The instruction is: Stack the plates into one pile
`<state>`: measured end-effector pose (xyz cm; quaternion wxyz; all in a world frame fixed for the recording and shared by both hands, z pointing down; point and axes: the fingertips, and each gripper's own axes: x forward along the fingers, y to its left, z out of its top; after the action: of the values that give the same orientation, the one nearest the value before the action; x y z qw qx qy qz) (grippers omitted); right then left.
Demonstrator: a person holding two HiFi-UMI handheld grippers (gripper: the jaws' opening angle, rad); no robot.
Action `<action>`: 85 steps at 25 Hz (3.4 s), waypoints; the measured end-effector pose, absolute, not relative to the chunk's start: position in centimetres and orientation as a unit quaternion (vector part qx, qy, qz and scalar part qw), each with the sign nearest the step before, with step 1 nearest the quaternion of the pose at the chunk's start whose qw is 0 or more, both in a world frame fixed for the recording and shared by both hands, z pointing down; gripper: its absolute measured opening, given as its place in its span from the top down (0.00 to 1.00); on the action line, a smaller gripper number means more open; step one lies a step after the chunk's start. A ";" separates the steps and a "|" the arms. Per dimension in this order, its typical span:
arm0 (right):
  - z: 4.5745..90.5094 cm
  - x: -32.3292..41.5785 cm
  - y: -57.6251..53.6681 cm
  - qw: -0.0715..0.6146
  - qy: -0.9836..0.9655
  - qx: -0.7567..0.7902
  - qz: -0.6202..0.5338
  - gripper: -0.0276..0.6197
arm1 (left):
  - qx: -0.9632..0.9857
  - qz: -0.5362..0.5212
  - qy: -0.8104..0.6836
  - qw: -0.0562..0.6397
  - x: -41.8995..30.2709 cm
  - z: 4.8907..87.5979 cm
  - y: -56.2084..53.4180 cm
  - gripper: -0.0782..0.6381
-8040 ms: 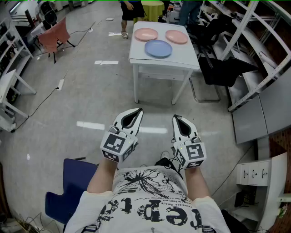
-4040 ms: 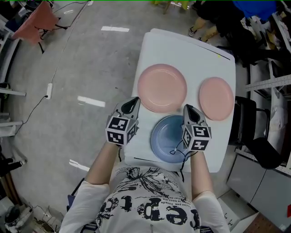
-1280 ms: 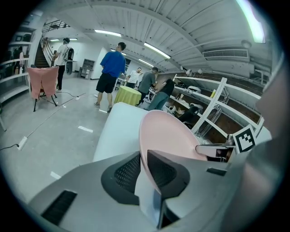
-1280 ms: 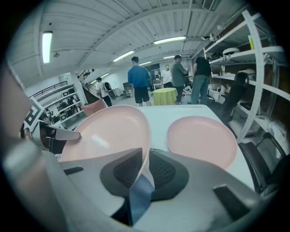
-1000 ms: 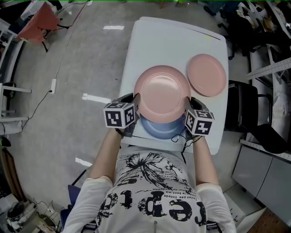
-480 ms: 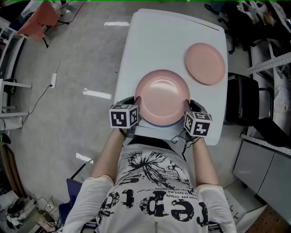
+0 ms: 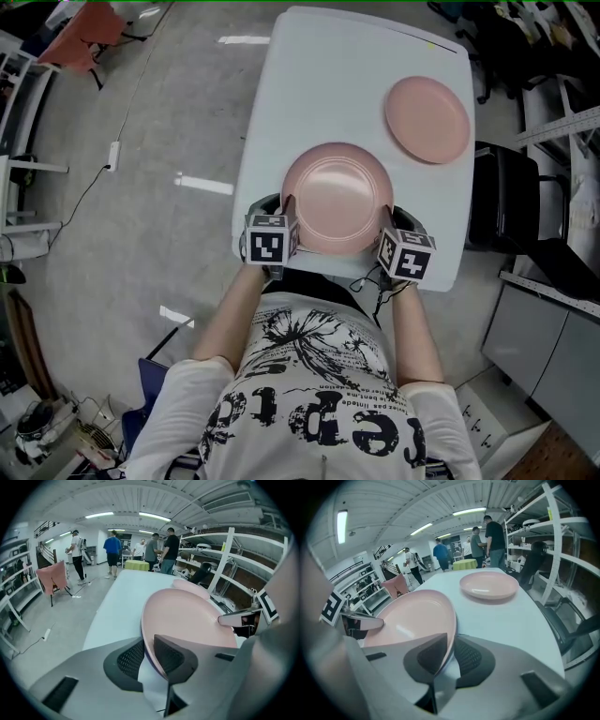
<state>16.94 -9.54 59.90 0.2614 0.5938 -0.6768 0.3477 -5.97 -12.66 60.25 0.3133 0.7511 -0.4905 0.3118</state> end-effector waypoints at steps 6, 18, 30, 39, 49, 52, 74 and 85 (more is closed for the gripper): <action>60.2 17.3 -9.3 0.284 -0.662 0.609 0.333 0.87 | 0.752 0.342 -0.496 0.268 -5.6 60.7 -12.5 0.76; 61.2 17.5 -9.2 0.296 -0.668 0.611 0.304 0.72 | 0.744 0.377 -0.513 0.202 -6.0 60.9 -12.4 0.72; 54.3 18.3 -8.4 0.249 -0.699 0.628 0.235 0.95 | 0.802 0.295 -0.484 0.190 -3.7 54.3 -11.7 0.88; 50.1 18.4 -10.9 0.227 -0.697 0.653 0.191 0.95 | 0.853 0.275 -0.415 0.157 -0.9 51.5 -14.8 0.88; 50.0 27.0 -13.6 0.195 -0.690 0.656 0.237 0.95 | 0.871 0.243 -0.377 0.202 9.0 51.1 -17.3 0.88; 50.5 31.1 -14.7 0.201 -0.695 0.647 0.239 0.95 | 0.870 0.239 -0.387 0.191 12.8 50.9 -17.8 0.88; 55.5 47.2 -26.8 0.253 -0.725 0.581 0.269 0.84 | 0.757 0.231 -0.515 0.329 24.7 56.0 -28.4 0.75; 60.7 47.1 -33.6 0.273 -0.690 0.598 0.303 0.74 | 0.722 0.249 -0.510 0.396 22.8 61.2 -35.1 0.66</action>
<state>47.15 -33.56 60.70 0.2730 0.5976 -0.6903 0.3030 22.79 -35.06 61.15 0.3955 0.7225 -0.5097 0.2486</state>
